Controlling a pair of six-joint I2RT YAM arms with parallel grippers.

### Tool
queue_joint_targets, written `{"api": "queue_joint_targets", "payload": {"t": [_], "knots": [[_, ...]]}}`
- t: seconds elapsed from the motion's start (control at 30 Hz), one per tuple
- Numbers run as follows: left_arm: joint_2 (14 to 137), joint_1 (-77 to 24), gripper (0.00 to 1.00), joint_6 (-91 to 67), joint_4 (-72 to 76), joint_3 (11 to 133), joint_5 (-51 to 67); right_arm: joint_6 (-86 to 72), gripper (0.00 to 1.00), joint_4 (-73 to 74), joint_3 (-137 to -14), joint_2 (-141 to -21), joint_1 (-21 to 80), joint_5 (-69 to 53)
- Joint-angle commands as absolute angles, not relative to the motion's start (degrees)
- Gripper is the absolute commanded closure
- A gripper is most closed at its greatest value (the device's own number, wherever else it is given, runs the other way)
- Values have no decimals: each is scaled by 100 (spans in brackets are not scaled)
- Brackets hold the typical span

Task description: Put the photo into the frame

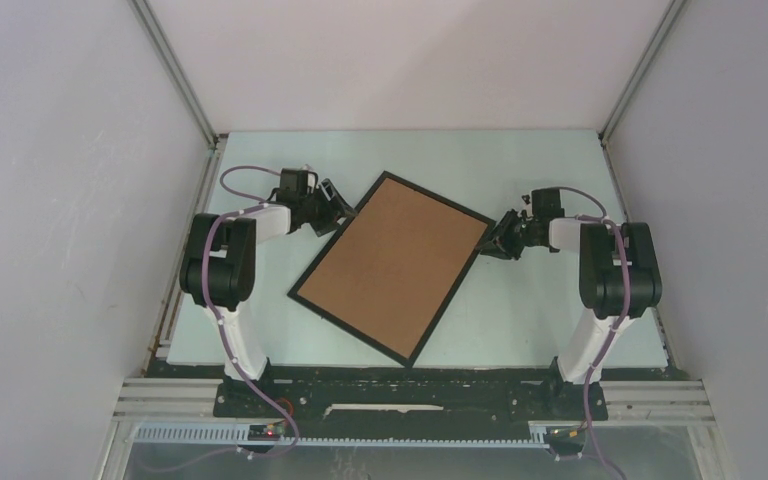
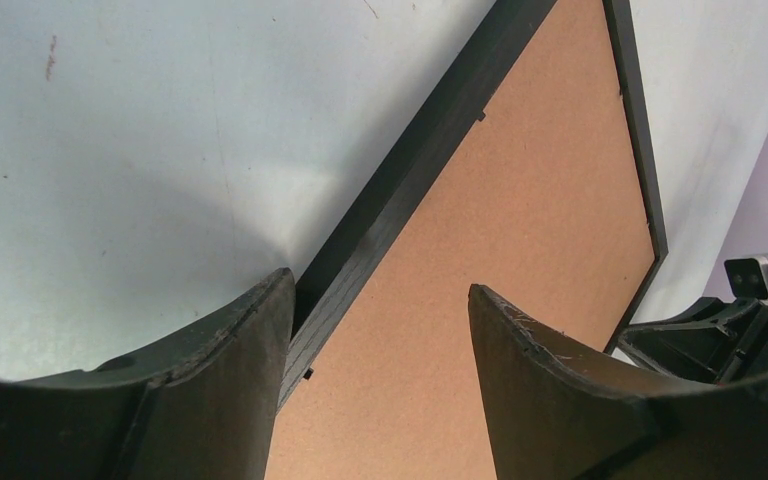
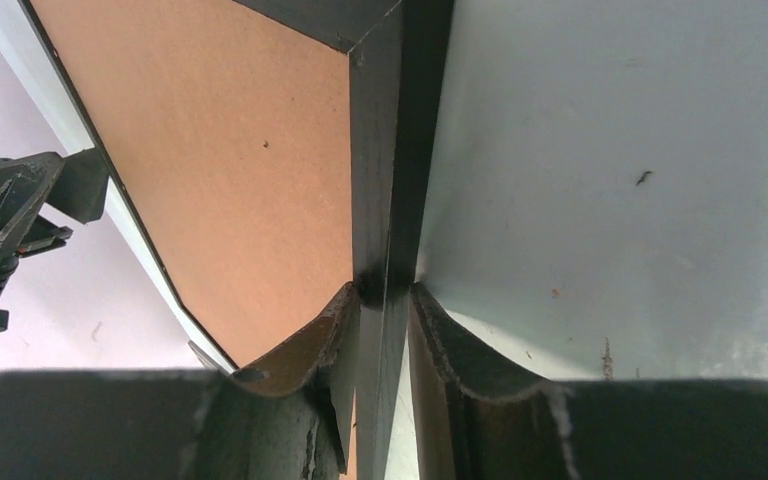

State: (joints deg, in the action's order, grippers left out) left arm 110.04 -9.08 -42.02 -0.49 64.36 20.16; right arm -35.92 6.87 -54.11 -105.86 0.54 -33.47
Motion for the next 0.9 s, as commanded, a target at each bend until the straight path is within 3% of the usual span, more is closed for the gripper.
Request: {"api": "queue_joint_targets", "payload": {"t": [0.0, 0.43, 0.87], "knots": [[10947, -905, 32, -4230, -70, 6684, 2144, -3486, 67, 907, -5555, -10602, 220, -3147], [11027, -967, 33, -4166, -59, 6787, 2319, -3568, 68, 1470, -6132, -10915, 546, -2570], [11259, -976, 33, -4140, -88, 6985, 2722, -3382, 68, 3501, -7882, -11982, 1292, -1165]]}}
